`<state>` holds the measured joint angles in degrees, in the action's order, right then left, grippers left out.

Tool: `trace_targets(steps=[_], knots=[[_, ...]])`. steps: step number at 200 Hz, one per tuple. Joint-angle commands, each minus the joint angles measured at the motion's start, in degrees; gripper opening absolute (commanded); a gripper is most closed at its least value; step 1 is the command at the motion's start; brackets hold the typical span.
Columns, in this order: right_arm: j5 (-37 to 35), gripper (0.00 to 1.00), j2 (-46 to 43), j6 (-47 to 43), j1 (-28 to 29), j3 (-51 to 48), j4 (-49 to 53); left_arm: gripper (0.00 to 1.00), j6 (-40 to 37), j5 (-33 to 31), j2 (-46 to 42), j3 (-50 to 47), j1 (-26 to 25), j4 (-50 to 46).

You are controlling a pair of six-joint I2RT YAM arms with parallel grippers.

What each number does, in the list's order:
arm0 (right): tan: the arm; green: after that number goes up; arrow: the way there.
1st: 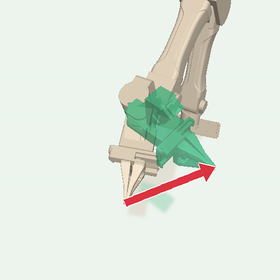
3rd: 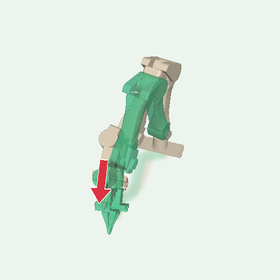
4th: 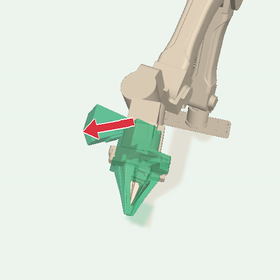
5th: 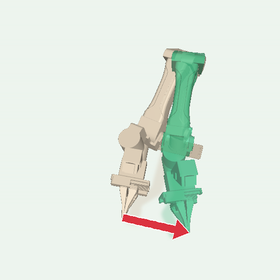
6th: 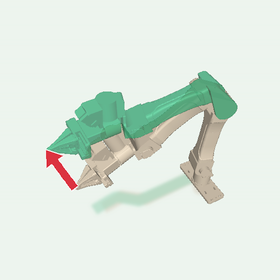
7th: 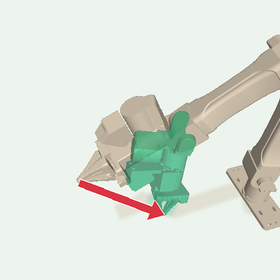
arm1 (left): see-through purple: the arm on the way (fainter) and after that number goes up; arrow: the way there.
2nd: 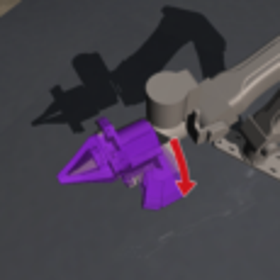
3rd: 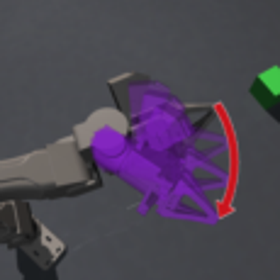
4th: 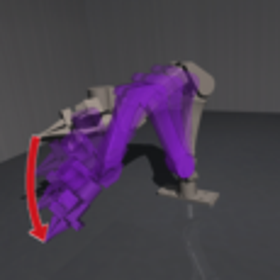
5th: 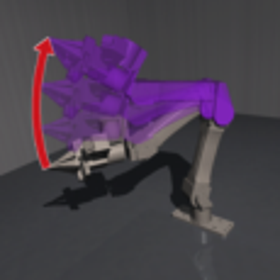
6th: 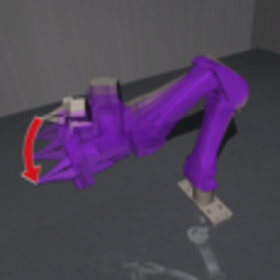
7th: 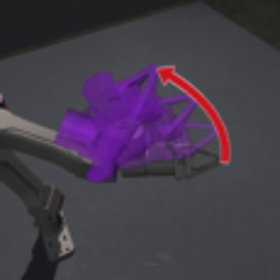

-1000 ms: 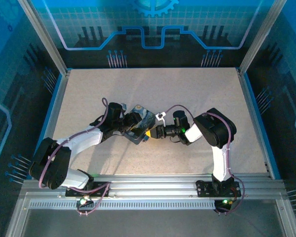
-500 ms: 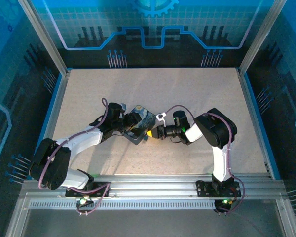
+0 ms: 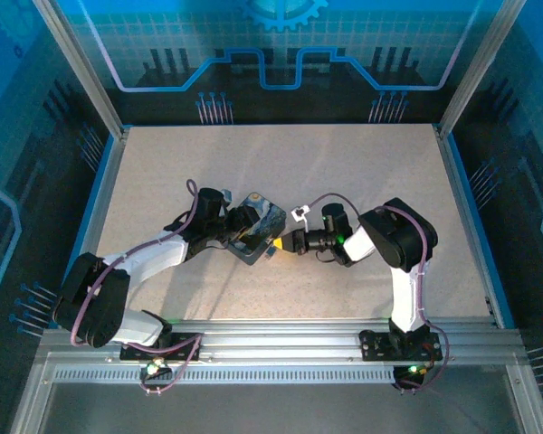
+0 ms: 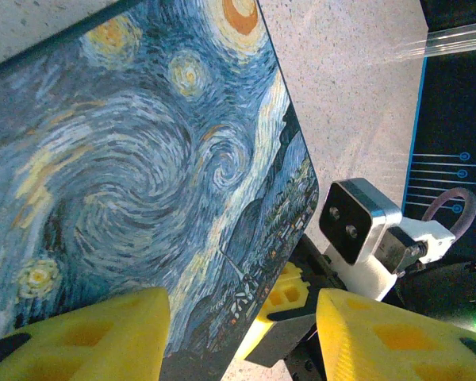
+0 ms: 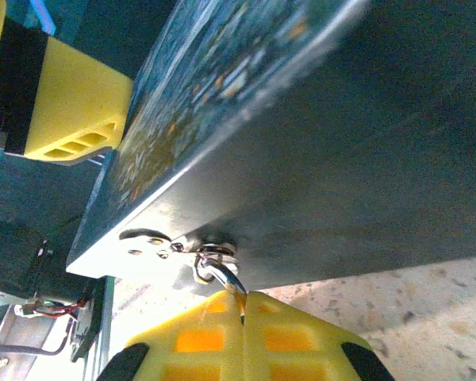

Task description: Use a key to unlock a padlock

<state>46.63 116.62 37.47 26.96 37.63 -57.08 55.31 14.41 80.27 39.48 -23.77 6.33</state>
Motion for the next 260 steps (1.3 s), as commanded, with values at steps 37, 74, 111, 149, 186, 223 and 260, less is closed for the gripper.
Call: trace_targets(steps=[37,74,111,149,186,223,260], knots=[[-2.0,0.0,0.2,5.2,-2.1,-2.4,-6.8,0.53,-1.0,-0.3,1.0,-3.1,0.2,-4.9],[-2.8,0.0,-1.0,5.2,-2.6,-3.2,-6.9,0.54,-1.2,-0.2,0.5,-3.0,0.2,-4.9],[-3.5,0.0,-4.6,2.9,-3.5,-4.9,-2.6,0.6,-2.2,-0.1,-0.8,-1.1,0.6,-6.2],[-3.4,0.0,-9.4,2.4,-4.6,-6.6,0.7,0.66,-4.5,0.1,-3.4,2.0,1.7,-7.6],[-4.4,0.0,-17.9,-2.1,-4.6,-7.5,11.6,0.74,-8.3,-0.7,-7.9,2.5,3.0,-8.8],[-4.8,0.0,-25.2,-5.3,-3.7,-7.5,22.6,0.79,-12.1,-5.9,-15.5,-0.7,4.1,-10.7],[-7.0,0.0,-33.1,-8.3,-2.5,-6.7,35.0,0.84,-17.1,-11.2,-25.5,-3.5,4.9,-13.3]])
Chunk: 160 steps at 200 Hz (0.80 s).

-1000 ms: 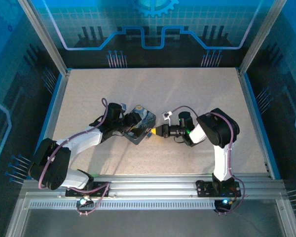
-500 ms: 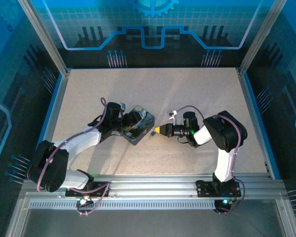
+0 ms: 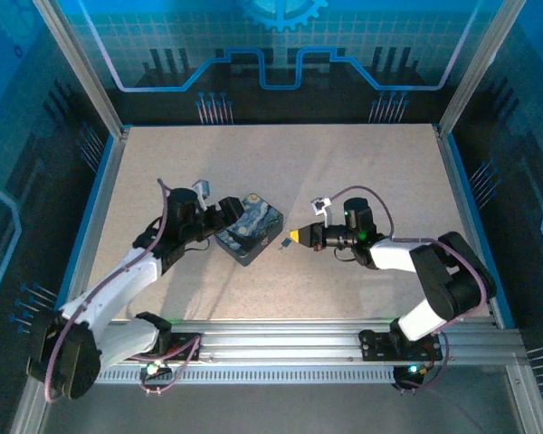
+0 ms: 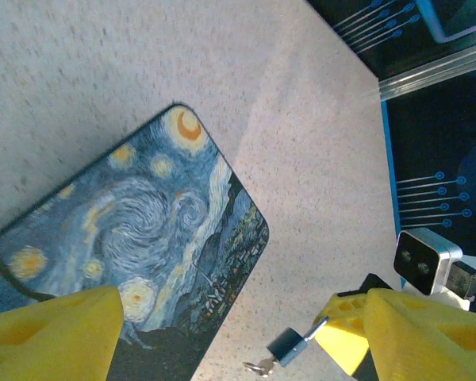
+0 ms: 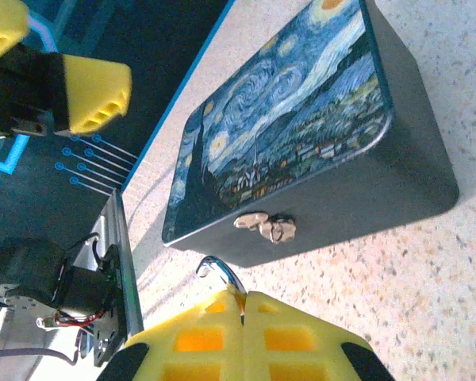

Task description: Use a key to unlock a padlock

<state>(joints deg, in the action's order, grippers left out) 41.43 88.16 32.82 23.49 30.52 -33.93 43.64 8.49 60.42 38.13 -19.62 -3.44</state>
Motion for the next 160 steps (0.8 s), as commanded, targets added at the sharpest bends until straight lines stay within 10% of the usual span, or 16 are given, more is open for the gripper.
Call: trace_targets(steps=[1,34,160], knots=[[-1.9,0.0,-4.9,-3.7,1.0,0.5,12.4,0.84,-5.5,-5.5,-6.0,-2.1,0.8,-3.6],[-4.4,0.0,-12.9,-7.1,2.2,1.9,27.0,0.99,-8.6,-10.9,-14.6,-4.6,1.1,-6.0],[-13.4,0.01,-24.3,-11.5,6.0,3.5,55.3,0.99,-11.1,-15.7,-24.9,-7.6,1.6,-13.9]])
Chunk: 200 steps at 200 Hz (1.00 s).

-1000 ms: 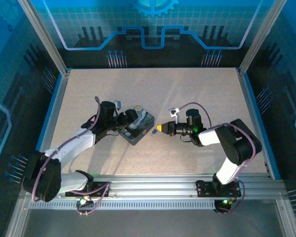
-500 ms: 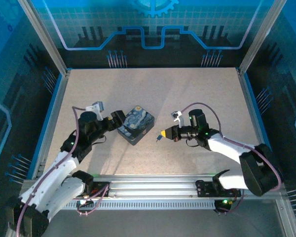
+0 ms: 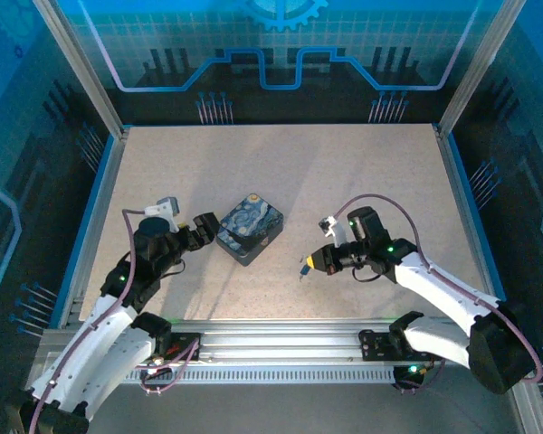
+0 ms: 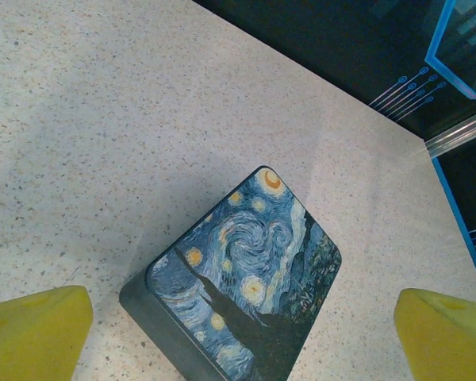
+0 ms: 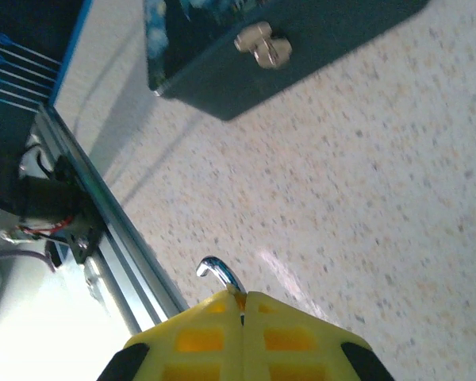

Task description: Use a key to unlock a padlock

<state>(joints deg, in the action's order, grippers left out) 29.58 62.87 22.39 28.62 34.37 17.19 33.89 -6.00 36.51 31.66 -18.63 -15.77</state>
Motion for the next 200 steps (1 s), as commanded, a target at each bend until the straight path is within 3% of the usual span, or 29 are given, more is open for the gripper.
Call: trace_targets(steps=[1,200], knots=[[-1.5,0.01,1.1,-1.0,0.9,-0.4,4.1,0.99,-1.3,-1.2,-1.0,-1.1,0.6,-1.6],[1.1,0.03,25.1,0.4,1.2,1.3,-7.2,0.99,-1.5,-1.6,0.4,-1.2,0.6,-2.2]])
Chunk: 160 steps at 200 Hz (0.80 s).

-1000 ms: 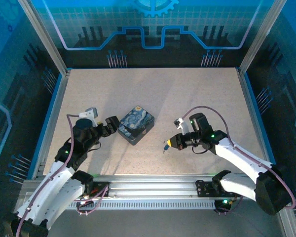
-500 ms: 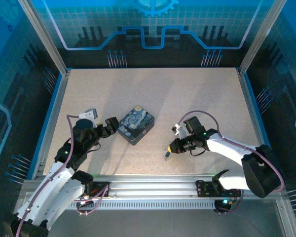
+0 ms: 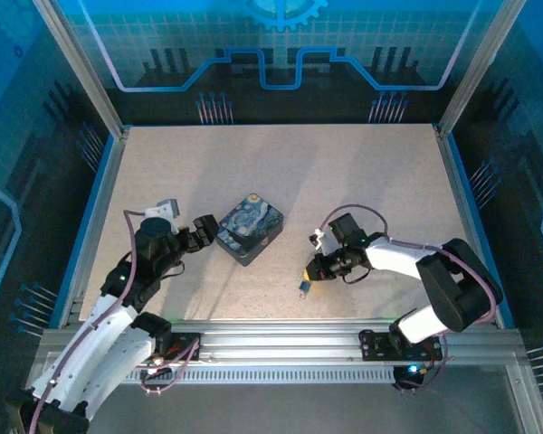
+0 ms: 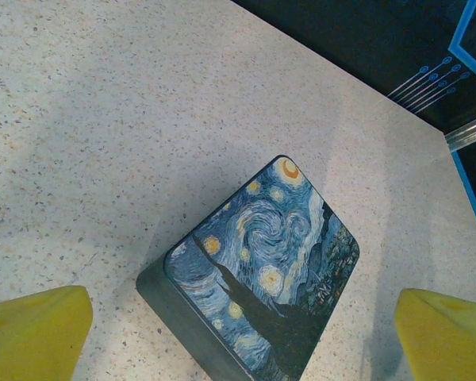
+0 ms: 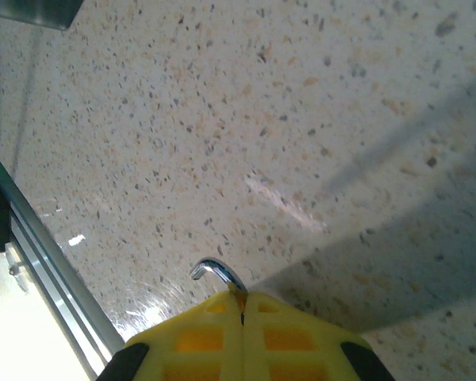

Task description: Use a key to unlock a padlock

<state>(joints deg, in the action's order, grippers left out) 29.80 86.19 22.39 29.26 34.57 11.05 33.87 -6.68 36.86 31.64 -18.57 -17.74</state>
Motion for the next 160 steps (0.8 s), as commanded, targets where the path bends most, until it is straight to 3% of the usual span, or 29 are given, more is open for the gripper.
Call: trace_targets(steps=[1,91,160], knots=[[0.9,0.03,1.8,0.4,0.5,1.1,-1.0,0.99,-1.5,-0.9,0.1,-1.1,0.5,-0.2],[0.0,0.19,0.0,0.3,0.5,1.7,-0.4,0.99,-0.5,-0.4,0.7,-1.1,0.5,-0.1],[-2.4,0.28,-7.1,-1.3,-0.1,2.2,2.9,0.99,1.6,0.0,2.0,0.0,0.6,-0.5]])
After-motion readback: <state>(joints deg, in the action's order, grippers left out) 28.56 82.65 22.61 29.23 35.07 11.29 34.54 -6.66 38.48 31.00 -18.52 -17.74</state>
